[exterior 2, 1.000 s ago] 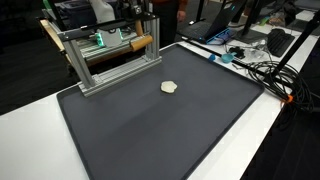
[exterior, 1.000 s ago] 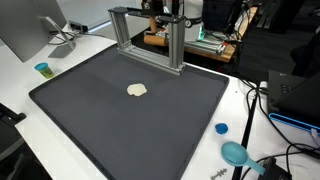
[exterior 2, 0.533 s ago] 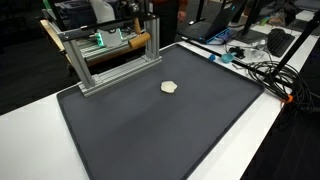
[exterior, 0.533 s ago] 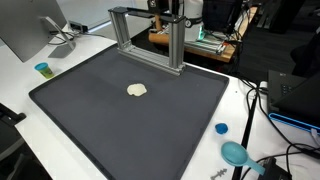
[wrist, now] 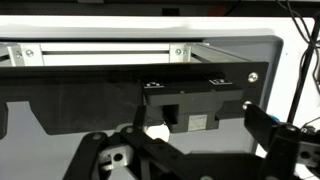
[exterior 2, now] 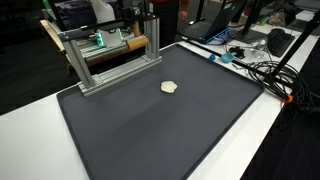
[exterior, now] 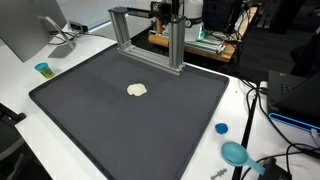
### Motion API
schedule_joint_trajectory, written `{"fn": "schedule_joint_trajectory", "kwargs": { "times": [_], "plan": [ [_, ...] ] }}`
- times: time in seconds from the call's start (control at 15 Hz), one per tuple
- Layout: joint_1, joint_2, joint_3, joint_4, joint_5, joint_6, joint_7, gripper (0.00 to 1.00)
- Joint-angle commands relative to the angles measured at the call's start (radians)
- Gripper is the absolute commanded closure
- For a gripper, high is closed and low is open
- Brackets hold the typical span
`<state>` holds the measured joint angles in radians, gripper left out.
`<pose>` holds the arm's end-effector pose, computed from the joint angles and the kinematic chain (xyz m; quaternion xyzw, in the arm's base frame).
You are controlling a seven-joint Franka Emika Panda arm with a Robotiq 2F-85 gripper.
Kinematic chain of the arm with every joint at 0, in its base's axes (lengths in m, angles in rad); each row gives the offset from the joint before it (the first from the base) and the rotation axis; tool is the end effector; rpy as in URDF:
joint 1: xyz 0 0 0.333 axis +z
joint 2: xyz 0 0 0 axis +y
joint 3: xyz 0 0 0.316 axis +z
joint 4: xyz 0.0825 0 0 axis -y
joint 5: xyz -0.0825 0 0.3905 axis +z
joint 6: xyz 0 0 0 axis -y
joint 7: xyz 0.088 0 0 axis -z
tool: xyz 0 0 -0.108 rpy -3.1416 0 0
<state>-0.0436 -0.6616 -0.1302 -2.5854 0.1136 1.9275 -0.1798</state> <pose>0.3508 -0.0545 0.4669 -0.9957 0.0033 -0.0141 0.0919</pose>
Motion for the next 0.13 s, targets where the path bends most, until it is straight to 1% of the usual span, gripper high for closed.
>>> {"fn": "schedule_joint_trajectory", "kwargs": {
  "times": [0.0,0.07],
  "plan": [
    [0.003,-0.076,-0.109,0.012,0.091,-0.009,-0.100,0.00],
    [-0.005,-0.023,-0.051,0.013,0.041,-0.002,-0.046,0.00]
  ]
}}
